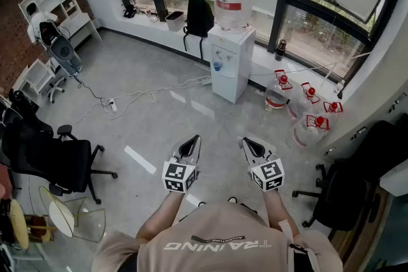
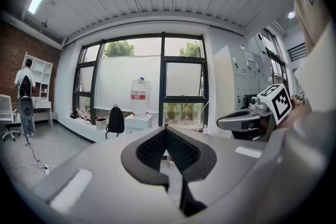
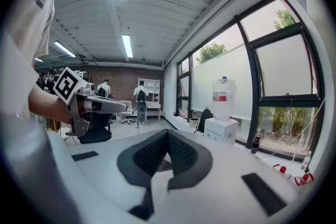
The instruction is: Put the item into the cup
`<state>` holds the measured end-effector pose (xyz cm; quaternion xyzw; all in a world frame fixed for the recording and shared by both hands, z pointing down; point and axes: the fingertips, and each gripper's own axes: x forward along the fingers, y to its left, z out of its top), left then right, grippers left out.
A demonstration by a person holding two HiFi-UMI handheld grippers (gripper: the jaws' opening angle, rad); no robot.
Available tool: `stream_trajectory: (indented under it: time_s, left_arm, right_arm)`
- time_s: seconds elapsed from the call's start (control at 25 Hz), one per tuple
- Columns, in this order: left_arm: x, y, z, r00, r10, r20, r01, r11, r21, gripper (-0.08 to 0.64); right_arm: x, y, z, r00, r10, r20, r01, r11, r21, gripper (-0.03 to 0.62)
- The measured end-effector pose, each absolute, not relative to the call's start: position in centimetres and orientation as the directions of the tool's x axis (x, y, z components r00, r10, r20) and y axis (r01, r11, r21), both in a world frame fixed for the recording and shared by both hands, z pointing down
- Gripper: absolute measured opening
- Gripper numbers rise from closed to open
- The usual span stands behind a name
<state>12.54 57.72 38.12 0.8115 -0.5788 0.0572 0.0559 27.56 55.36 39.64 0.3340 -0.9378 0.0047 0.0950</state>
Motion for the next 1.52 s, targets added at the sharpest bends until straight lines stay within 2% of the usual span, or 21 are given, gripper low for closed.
stream_trajectory:
  time_s: [0.96, 1.2, 1.52]
  left_arm:
    - [12.9, 54.1, 40.9, 0.229, -0.949, 0.215, -0.973, -0.227, 0.035, 0.008]
    - [12.2, 52.1, 42.3, 0.265, -0.934, 0.24, -0.964, -0.255, 0.072, 0.008]
    - [7.6, 46.1, 40.9, 0.33, -0.927, 0.18, -0.944, -0.329, 0.033, 0.008]
  right_arm:
    - [27.1, 50.7, 41.8, -0.816, -0.539, 0.206, -0.541, 0.839, 0.054, 0.011]
    - [25.7, 48.7, 42.8, -0.808, -0.545, 0.226, -0.551, 0.834, 0.039, 0.011]
    - [21.3, 44.5, 41.7, -0.782, -0.583, 0.222, -0.585, 0.809, 0.065, 0.011]
